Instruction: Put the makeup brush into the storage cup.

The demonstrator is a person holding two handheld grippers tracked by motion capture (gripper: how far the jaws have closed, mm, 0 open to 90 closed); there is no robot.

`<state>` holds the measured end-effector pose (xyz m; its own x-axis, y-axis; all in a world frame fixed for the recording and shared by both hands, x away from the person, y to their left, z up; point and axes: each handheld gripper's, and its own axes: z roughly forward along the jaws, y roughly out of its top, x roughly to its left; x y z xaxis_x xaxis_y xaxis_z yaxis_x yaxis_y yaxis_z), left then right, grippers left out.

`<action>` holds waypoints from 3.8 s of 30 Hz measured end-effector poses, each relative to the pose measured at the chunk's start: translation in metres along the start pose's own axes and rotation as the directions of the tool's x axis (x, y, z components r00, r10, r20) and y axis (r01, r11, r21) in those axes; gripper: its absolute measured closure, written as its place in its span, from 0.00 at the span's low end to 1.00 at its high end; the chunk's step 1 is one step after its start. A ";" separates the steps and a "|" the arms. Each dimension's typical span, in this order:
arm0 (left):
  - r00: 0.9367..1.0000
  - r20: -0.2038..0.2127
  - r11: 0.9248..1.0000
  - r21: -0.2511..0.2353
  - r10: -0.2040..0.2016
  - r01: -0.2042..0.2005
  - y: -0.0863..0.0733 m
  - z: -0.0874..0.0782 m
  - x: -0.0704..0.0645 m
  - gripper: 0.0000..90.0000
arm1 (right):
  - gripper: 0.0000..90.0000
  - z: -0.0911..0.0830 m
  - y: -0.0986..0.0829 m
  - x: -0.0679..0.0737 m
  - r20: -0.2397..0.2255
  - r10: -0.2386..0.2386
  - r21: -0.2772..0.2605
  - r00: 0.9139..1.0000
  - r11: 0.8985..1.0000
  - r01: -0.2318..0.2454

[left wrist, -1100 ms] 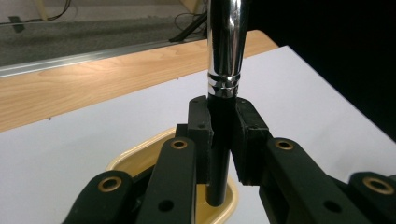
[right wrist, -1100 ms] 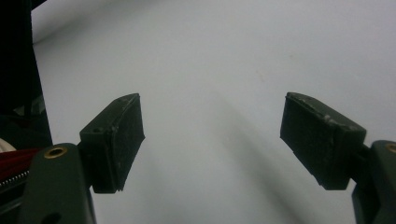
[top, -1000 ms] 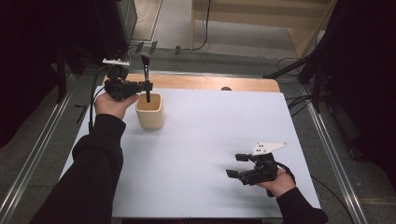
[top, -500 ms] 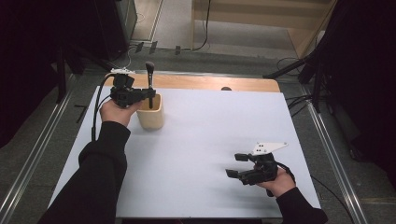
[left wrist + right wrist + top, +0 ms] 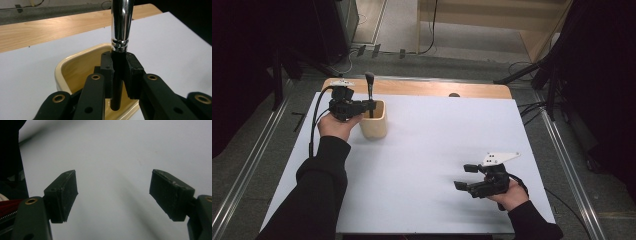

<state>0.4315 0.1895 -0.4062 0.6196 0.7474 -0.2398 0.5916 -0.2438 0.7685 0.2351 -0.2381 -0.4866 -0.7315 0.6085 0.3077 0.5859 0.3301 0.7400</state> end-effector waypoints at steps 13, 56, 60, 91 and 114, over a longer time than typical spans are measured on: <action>1.000 0.029 1.000 0.009 -0.011 0.011 -0.004 0.003 0.001 0.83 | 0.26 0.000 0.000 0.000 0.001 -0.005 0.001 1.000 1.000 0.005; 0.994 0.110 0.990 0.142 -0.014 -0.002 -0.021 -0.066 -0.005 0.32 | 0.26 -0.002 -0.001 -0.003 0.005 -0.003 -0.012 1.000 1.000 0.003; 0.993 0.120 0.986 0.167 -0.008 -0.012 -0.027 -0.064 -0.009 0.32 | 0.26 -0.002 0.000 -0.003 0.006 -0.004 -0.013 1.000 1.000 0.004; 0.977 0.214 0.978 0.205 0.003 -0.047 -0.069 -0.065 -0.024 0.30 | 0.26 -0.002 0.001 -0.004 0.001 -0.003 -0.029 1.000 1.000 0.003; 0.963 0.260 0.960 0.246 0.067 -0.133 -0.098 -0.054 -0.040 0.31 | 0.26 -0.003 0.001 -0.004 0.003 -0.003 -0.034 1.000 0.999 0.003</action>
<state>0.3208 0.2171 -0.4397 0.7703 0.5433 -0.3339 0.6127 -0.4854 0.6237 0.2376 -0.2422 -0.4853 -0.7325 0.6093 0.3036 0.5711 0.3072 0.7612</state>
